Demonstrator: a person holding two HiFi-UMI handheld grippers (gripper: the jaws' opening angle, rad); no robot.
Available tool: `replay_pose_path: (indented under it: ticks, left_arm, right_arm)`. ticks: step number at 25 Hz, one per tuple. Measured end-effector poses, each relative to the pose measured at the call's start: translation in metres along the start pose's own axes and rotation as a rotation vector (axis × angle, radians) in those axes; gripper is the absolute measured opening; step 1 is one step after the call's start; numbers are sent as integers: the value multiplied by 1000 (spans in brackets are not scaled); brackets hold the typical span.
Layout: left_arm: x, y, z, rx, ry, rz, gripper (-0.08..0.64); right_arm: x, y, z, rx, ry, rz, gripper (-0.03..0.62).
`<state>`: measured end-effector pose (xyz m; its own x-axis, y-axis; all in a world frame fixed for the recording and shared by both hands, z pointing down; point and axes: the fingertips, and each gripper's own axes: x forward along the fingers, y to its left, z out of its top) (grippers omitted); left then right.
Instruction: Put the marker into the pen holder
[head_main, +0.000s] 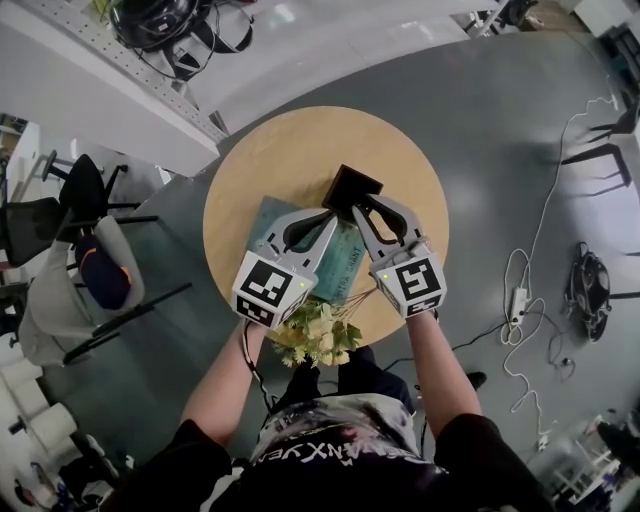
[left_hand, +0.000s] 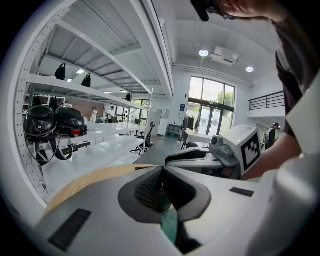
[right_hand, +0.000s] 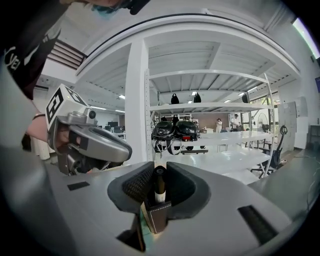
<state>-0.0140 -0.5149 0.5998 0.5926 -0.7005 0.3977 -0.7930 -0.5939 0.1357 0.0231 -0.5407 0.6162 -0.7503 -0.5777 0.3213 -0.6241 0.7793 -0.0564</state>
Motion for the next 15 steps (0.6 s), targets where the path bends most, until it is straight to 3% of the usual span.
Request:
replay_pose_path:
  ticks: [15]
  left_arm:
    - [-3, -5, -5, -2, 8, 5, 26]
  right_arm:
    - [4, 8, -21, -5, 36, 8, 80]
